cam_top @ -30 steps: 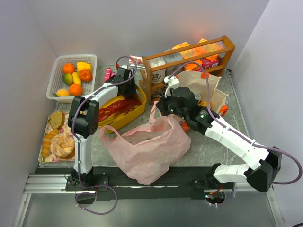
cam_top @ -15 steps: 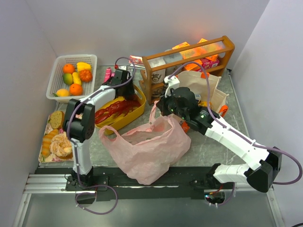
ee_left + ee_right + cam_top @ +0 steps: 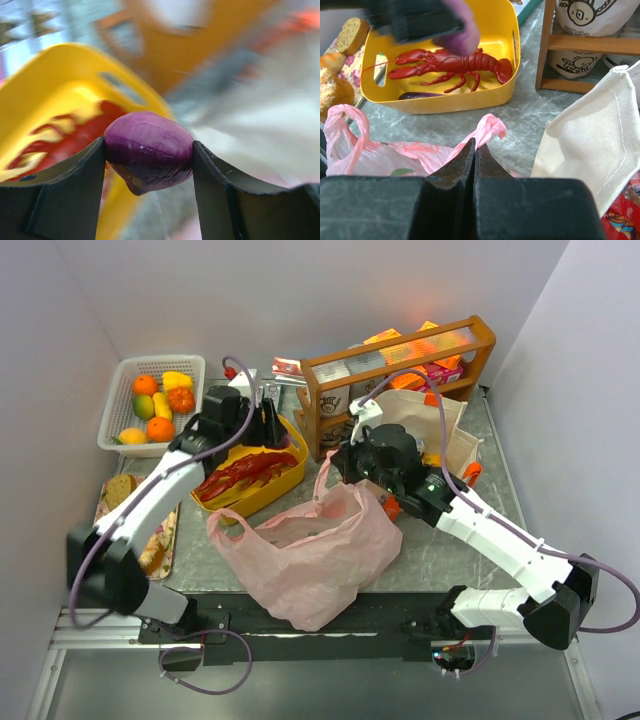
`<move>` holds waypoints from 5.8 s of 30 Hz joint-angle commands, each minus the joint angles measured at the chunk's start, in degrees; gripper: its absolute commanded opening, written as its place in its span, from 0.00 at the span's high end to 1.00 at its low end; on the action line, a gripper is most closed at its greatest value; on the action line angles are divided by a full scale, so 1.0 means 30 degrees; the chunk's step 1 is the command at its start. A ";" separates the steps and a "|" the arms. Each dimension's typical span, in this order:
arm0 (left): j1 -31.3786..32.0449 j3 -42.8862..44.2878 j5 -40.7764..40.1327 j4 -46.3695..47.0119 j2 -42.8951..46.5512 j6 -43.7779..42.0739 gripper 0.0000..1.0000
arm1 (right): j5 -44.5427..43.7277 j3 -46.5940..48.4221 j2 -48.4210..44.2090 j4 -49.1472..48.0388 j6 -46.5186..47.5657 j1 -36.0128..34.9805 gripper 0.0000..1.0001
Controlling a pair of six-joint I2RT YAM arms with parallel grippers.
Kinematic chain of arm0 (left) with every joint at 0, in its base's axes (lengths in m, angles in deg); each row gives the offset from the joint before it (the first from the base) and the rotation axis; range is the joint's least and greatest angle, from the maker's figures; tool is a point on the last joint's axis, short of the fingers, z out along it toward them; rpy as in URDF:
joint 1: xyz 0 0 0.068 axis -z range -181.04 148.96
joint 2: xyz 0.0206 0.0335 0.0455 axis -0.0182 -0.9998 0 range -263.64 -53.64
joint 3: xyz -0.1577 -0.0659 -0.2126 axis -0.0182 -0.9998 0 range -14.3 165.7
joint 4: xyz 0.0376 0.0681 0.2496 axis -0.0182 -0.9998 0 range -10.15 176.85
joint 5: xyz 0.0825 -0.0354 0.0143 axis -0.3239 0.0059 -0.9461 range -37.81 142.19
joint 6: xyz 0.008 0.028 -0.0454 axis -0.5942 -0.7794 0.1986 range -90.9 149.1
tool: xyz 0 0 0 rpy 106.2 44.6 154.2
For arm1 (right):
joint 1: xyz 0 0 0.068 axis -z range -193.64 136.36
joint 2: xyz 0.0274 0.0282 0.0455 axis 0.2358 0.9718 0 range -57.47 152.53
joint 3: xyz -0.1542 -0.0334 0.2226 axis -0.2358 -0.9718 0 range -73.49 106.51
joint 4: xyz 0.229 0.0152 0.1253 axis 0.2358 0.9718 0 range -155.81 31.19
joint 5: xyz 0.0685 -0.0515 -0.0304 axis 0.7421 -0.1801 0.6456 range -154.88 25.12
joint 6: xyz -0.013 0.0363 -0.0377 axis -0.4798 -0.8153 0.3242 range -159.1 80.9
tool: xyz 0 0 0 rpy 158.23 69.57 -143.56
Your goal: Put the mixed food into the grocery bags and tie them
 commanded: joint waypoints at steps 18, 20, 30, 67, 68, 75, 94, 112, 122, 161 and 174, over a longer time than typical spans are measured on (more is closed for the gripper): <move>0.5418 -0.4333 0.8279 -0.0095 0.7077 0.1833 0.72 | -0.0314 -0.0551 -0.1653 -0.1437 -0.0346 0.0291 1.00; 0.6030 -0.3455 0.8574 -0.0158 0.5701 0.1536 0.72 | -0.0284 -0.0668 -0.1974 -0.1437 -0.0405 0.0232 1.00; 0.6885 -0.2746 0.8136 0.0077 0.3552 0.1887 0.10 | -0.0371 -0.1079 -0.2504 -0.1582 -0.0582 0.0232 1.00; -1.2068 1.2832 -0.3647 -0.4989 -1.1700 0.0421 0.22 | -0.0575 0.0942 -0.1449 -0.0793 0.0942 0.0262 1.00; -1.2129 1.3158 -0.3439 -0.5280 -1.2173 0.0364 0.22 | -0.0663 0.1088 -0.1333 -0.0589 0.0971 0.0262 1.00; -1.2393 1.5795 -0.3026 -0.6595 -1.5719 -0.0750 0.21 | -0.1455 0.1119 -0.1244 -0.0207 0.0883 0.0291 1.00; -1.1867 0.9917 0.2002 -0.2917 -0.9552 -0.0344 0.70 | -0.1308 0.1791 -0.0629 -0.0206 0.1205 0.0584 1.00; 0.1608 -0.2452 1.1651 0.3389 0.2791 0.1681 0.68 | -0.0898 0.1031 -0.1507 -0.0616 0.0532 0.0760 1.00; 0.5034 -0.1841 1.2265 0.2016 0.1538 0.0657 0.67 | -0.0986 0.0328 -0.2267 -0.0441 0.0034 0.0760 1.00; 0.6275 0.2152 1.0367 -0.3933 -0.0962 -0.2274 0.04 | -0.1689 -0.0112 -0.2445 -0.0294 0.0034 0.0760 1.00; -0.8278 0.1994 0.3780 -0.4610 0.1017 -0.3622 0.04 | -0.1368 0.0005 -0.2269 -0.0294 -0.0114 0.0789 1.00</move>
